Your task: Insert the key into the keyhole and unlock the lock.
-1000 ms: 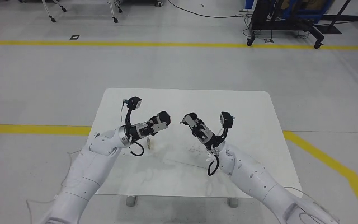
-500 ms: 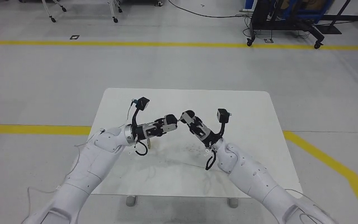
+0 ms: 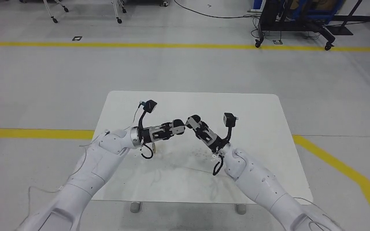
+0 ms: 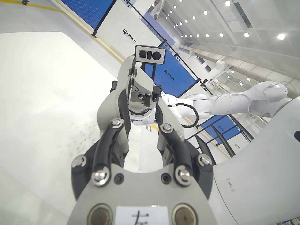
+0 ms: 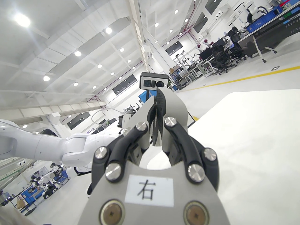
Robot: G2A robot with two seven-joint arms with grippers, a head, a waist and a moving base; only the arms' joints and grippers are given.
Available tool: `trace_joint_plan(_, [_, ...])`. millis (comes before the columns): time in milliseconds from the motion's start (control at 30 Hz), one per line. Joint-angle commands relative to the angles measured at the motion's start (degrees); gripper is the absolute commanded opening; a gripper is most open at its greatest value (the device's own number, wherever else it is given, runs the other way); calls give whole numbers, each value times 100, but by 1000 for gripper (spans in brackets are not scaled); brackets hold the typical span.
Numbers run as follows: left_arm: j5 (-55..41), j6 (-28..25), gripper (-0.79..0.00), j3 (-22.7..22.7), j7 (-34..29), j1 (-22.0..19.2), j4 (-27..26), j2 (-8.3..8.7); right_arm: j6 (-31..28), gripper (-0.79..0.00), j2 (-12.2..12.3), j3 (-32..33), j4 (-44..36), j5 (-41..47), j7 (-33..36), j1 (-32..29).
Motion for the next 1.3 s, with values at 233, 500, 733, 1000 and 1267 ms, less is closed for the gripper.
trace_joint_plan(233, [457,94,-748,55,194,-112,155,-64,-57,-785,-68,153,13,25,199,-73])
trace_joint_plan(500, [922,215,-785,54,597,-32,73,-104,-76,-785,-134,257,86,53,386,-93])
trace_joint_plan(733, [967,306,-785,-44,857,74,19,-109,-128,-785,-162,406,159,20,467,-173])
trace_joint_plan(1000, [869,369,-785,-111,836,158,-43,-106,-142,-785,-185,522,141,36,694,-281])
trace_joint_plan(1267, [592,385,-536,-180,638,208,-64,-97,-151,-785,-211,633,128,117,891,-339])
